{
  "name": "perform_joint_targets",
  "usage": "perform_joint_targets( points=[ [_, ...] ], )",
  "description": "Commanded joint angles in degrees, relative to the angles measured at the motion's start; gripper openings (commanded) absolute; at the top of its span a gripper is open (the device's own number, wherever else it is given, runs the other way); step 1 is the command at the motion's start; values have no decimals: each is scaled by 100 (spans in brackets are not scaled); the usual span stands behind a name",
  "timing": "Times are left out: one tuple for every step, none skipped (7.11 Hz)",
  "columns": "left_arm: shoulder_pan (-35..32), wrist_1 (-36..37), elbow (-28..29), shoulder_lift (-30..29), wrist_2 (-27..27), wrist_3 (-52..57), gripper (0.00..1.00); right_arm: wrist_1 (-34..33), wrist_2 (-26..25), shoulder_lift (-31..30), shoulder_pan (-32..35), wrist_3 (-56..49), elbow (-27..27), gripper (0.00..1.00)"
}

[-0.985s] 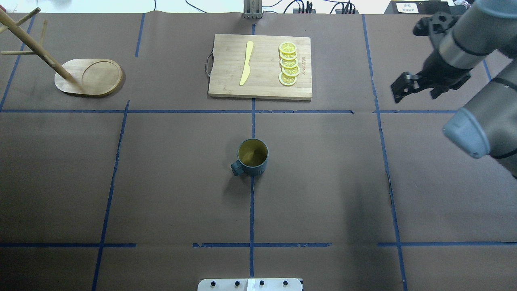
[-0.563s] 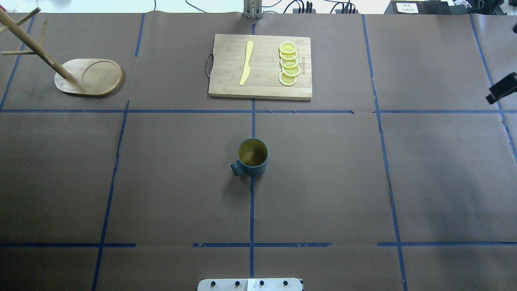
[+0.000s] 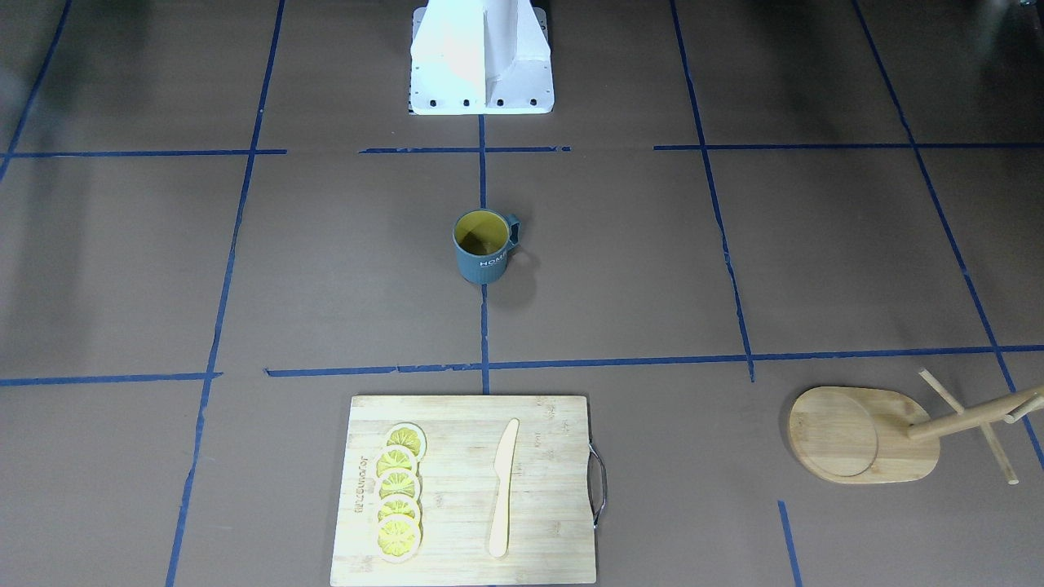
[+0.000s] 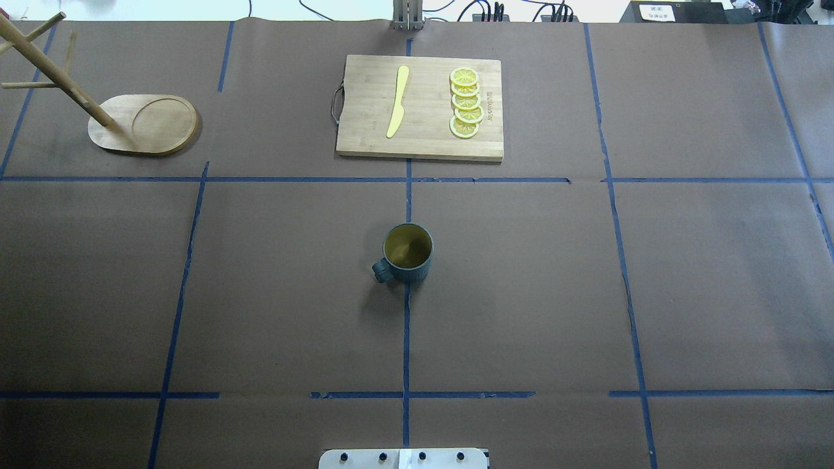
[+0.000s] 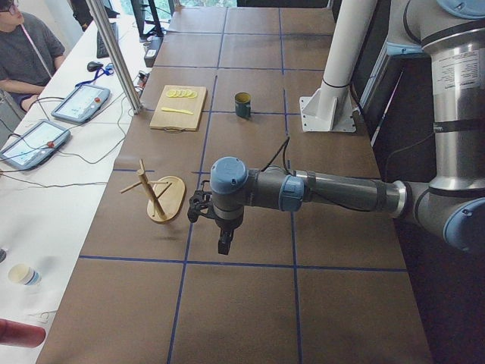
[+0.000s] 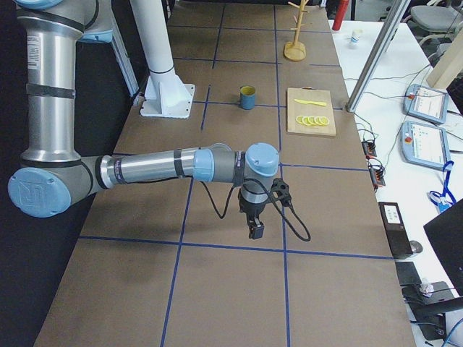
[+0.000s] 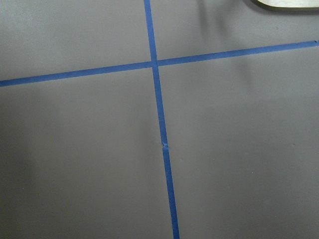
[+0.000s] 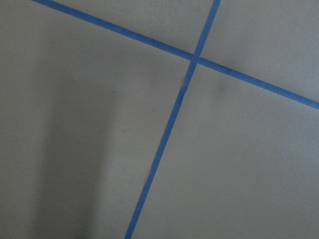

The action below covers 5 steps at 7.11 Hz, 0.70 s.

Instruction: Hang cup on storage rack

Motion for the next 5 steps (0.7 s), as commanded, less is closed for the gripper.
perform_joint_targets(
  points=[
    [3,-981,55,-49,0,-28,100,554,5,-394,192,170,-31,100],
    [47,-1073,-14,-66,-18,7,100,582,14,-369,184,503,-14,100],
    [47,-1274,11,-49,-157,-1,100,591,23,-325,184,558,-13,100],
    [47,-1294,29,-22,-698,25,100,582,23,-298,184,568,-31,100],
    [300,-1851,-6,-39,-1382,-114,100,591,32,-289,184,629,-22,100]
  ],
)
